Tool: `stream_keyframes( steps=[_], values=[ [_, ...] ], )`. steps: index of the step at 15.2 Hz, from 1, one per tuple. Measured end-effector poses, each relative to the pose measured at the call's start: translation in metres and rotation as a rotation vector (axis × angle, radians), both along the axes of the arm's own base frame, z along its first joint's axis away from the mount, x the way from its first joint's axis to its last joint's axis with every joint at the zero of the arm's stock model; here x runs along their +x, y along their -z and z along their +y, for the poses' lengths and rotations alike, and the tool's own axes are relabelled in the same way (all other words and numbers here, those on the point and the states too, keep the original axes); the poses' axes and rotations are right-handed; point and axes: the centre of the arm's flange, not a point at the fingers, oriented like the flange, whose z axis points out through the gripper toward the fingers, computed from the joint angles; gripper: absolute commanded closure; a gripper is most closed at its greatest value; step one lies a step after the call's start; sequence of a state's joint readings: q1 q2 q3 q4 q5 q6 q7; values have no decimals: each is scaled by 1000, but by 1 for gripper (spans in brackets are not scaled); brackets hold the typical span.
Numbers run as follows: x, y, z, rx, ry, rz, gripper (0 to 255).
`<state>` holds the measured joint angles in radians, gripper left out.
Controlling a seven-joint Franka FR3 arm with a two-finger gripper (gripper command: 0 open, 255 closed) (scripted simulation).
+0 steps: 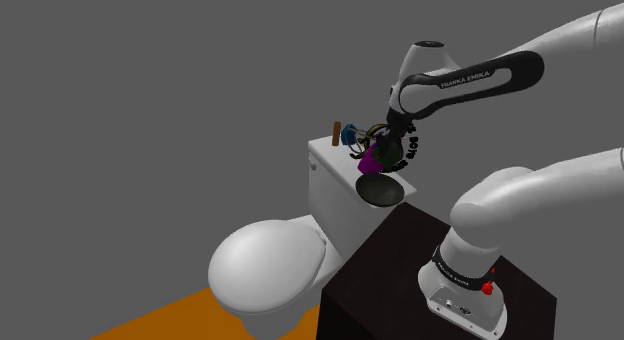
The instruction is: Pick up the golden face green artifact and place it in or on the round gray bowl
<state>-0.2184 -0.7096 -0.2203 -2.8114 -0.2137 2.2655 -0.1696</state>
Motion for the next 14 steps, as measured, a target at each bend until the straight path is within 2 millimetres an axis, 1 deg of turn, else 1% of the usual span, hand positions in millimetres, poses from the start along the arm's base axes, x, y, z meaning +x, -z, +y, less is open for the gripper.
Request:
stream_keyframes(
  steps=[1, 3, 6, 14],
  values=[
    [-17, -4, 1, 0, 0, -1, 255],
    [-30, 1, 1, 0, 0, 0, 255],
    [-34, 17, 3, 0, 0, 1, 255],
    [-33, 60, 2, 0, 0, 1, 255]
  ],
)
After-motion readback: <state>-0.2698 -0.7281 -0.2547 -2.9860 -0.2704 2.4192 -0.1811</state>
